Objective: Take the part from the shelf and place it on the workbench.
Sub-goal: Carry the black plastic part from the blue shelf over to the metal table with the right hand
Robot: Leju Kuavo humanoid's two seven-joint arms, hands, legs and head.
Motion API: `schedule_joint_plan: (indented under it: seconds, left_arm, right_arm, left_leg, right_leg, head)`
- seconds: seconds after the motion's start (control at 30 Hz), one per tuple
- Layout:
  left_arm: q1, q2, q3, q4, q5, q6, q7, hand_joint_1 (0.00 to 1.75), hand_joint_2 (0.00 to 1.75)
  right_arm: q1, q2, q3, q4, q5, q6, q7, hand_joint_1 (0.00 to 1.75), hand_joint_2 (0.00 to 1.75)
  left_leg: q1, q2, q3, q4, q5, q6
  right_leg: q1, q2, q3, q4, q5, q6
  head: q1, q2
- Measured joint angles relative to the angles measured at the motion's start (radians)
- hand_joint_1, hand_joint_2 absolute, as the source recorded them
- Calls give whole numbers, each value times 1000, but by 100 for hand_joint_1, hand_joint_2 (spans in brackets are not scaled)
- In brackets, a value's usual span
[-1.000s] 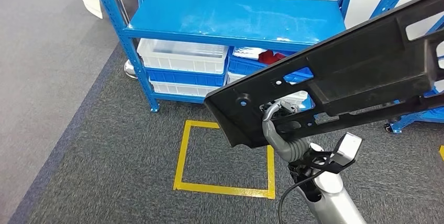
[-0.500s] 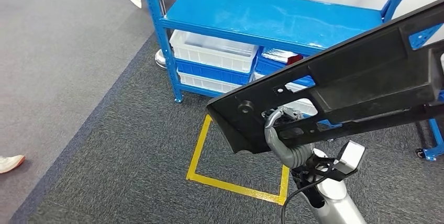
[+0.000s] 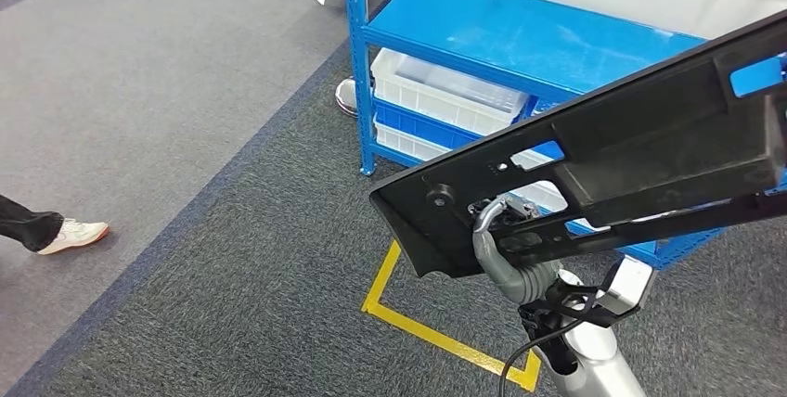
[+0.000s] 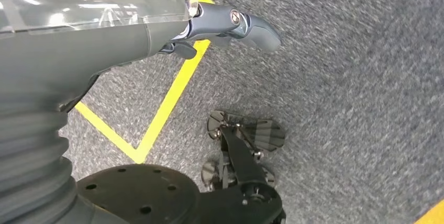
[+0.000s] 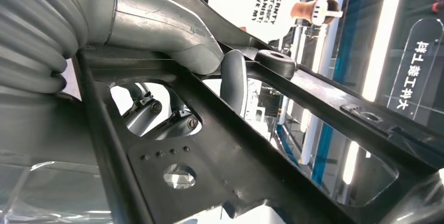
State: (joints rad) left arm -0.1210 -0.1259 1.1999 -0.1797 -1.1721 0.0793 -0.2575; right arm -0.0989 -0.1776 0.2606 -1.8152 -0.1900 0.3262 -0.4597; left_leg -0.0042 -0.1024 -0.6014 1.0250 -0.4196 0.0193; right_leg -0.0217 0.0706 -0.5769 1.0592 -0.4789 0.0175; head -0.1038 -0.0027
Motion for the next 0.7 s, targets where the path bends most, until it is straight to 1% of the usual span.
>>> schedule_joint_plan:
  seconds: [0.03, 0.07, 0.1, 0.13, 0.17, 0.2, 0.23, 0.27, 0.3, 0.33, 0.37, 0.4, 0.43, 0.47, 0.5, 0.53, 0.57, 0.6, 0.63, 0.7]
  left_arm:
    - [-1, 0, 0, 0, 0, 1, 0, 0, 175]
    - [-1, 0, 0, 0, -1, 1, 1, 0, 175]
    - [0, 0, -1, 0, -1, 2, 2, 0, 175]
    - [2, 1, -1, 0, -1, 2, 3, 0, 175]
    - [3, 1, -1, 0, -1, 2, 3, 0, 175]
    - [2, 2, -1, 0, -2, 2, 3, 0, 175]
    - [1, 2, -1, 0, -2, 2, 4, 0, 175]
    - [-1, 1, -2, 0, -3, 2, 4, 0, 175]
    - [-1, 1, -3, 0, -4, 2, 5, 0, 175]
    - [-1, 0, -4, 0, -5, 3, 5, 0, 175]
    - [0, 0, -5, 0, -6, 4, 6, 0, 175]
    - [1, 0, -5, 0, -7, 5, 6, 0, 175]
    - [1, 0, -6, 0, -7, 6, 7, 0, 175]
    - [-1, 0, -6, 0, -7, 7, 8, 0, 175]
    - [-3, 0, -6, 0, -7, 8, 9, 0, 175]
    - [-4, 0, -7, 0, -7, 8, 10, 0, 175]
    - [-5, 0, -7, 0, -7, 9, 12, 0, 175]
    - [-4, 0, -7, 0, -7, 9, 13, 0, 175]
    - [-3, 0, -7, 0, -7, 9, 13, 0, 175]
    - [-2, 0, -7, 0, -7, 9, 14, 0, 175]
  right_arm:
    - [1, 0, -3, -1, -3, 0, -1, 175, 175]
    - [2, 0, -5, -1, -5, 0, -2, 175, 175]
    - [3, 0, -6, -2, -7, 0, -2, 175, 175]
    - [2, 0, -7, -3, -9, 0, -2, 175, 175]
    - [1, 0, -8, -4, -10, 1, -2, 175, 175]
    - [1, -1, -10, -5, -11, 1, -3, 175, 175]
    - [1, -1, -11, -6, -13, 2, -4, 175, 175]
    - [1, -1, -12, -7, -15, 3, -4, 175, 175]
    - [0, -1, -13, -7, -18, 4, -3, 175, 175]
    - [-2, -1, -13, -7, -22, 4, 0, 175, 175]
    - [-4, -1, -13, -7, -25, 4, 3, 175, 175]
    - [-8, -1, -13, -7, -27, 4, 6, 175, 175]
    - [-12, -1, -13, -7, -29, 4, 8, 175, 175]
    - [-16, -1, -13, -7, -29, 3, 10, 175, 175]
    - [-19, -1, -13, -7, -29, 3, 11, 175, 175]
    - [-21, -1, -13, -7, -28, 3, 12, 175, 175]
    - [-23, -1, -13, -8, -27, 3, 13, 175, 175]
    - [-24, -1, -13, -8, -26, 3, 13, 175, 175]
    - [-24, -1, -13, -8, -25, 3, 14, 175, 175]
    - [-25, -1, -13, -8, -25, 3, 14, 175, 175]
  left_leg:
    - [1, -11, -6, 2, 2, -6]
    - [2, -23, -11, 3, 5, -13]
    - [3, -30, -15, 1, 7, -19]
    - [3, -21, -20, 8, 3, -24]
    - [2, 0, -30, 28, -11, -28]
    - [1, 29, -49, 70, -36, -31]
    - [3, 60, -75, 129, -69, -34]
    - [6, 77, -104, 196, -101, -38]
    - [10, 85, -129, 253, -123, -41]
    - [13, 88, -139, 280, -127, -43]
    - [16, 93, -129, 267, -113, -45]
    - [18, 102, -100, 218, -86, -46]
    - [18, 125, -59, 145, -56, -45]
    - [14, 149, -22, 78, -36, -41]
    - [9, 167, 2, 31, -25, -35]
    - [4, 178, 12, 7, -23, -27]
    - [-1, 171, 11, 3, -24, -20]
    - [-2, 162, 8, 3, -23, -15]
    - [-3, 157, 7, 3, -23, -13]
    - [-4, 154, 6, 3, -23, -12]
  right_leg:
    - [1, 9, 4, -14, 0, -1]
    - [3, -1, 3, -17, 2, -3]
    - [2, -13, 3, -19, 6, -8]
    - [2, -25, 4, -24, 9, -14]
    - [0, -39, 6, -28, 12, -20]
    - [0, -53, 7, -32, 14, -25]
    - [3, -67, 7, -33, 15, -28]
    - [5, -82, 6, -33, 15, -30]
    - [7, -96, 5, -33, 14, -31]
    - [8, -111, 4, -33, 14, -31]
    - [8, -125, 4, -33, 14, -30]
    - [8, -139, 5, -33, 13, -29]
    - [9, -151, 7, -33, 12, -27]
    - [12, -163, 8, -32, 10, -23]
    - [14, -174, 10, -31, 8, -18]
    - [15, -185, 11, -31, 7, -13]
    - [16, -195, 13, -31, 6, -8]
    - [15, -203, 14, -33, 6, -4]
    - [15, -207, 15, -34, 6, -2]
    - [15, -209, 16, -35, 6, -1]
  head:
    - [0, 0]
    - [0, 0]
    - [0, 0]
    - [0, 0]
    - [0, 0]
    - [0, 0]
    - [0, 0]
    - [0, 0]
    - [0, 0]
    - [0, 0]
    - [0, 0]
    - [0, 0]
    - [0, 0]
    - [0, 0]
    - [0, 0]
    - [0, 0]
    - [0, 0]
    - [0, 0]
    - [0, 0]
    - [0, 0]
